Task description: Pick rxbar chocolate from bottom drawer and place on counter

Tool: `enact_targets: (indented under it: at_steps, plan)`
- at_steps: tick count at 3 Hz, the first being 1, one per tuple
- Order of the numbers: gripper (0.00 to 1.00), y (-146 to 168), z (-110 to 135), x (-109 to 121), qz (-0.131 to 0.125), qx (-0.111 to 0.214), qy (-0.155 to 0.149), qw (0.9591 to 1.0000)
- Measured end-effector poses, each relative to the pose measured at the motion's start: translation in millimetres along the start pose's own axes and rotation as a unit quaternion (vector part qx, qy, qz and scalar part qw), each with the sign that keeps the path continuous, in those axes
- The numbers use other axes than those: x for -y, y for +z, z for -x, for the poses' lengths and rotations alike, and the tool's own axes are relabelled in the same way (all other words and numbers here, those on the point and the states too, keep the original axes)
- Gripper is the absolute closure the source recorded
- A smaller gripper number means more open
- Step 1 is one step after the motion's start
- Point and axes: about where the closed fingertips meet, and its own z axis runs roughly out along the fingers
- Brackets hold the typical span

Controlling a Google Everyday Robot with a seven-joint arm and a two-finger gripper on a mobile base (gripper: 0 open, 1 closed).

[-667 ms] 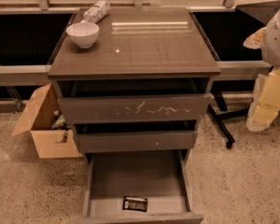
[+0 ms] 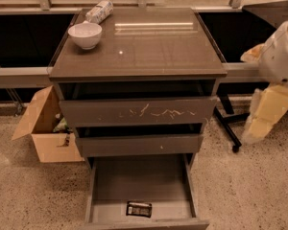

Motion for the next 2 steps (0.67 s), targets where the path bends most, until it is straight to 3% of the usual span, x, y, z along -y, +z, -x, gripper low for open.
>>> enact_targets:
  at_steps: [1, 2]
  plan:
    - [0.0, 65.5, 3.5, -6.6, 0.034, 0.063, -0.002, 0.9974]
    - [0.0, 65.2, 3.4, -6.8, 0.034, 0.063, -0.002, 0.9975]
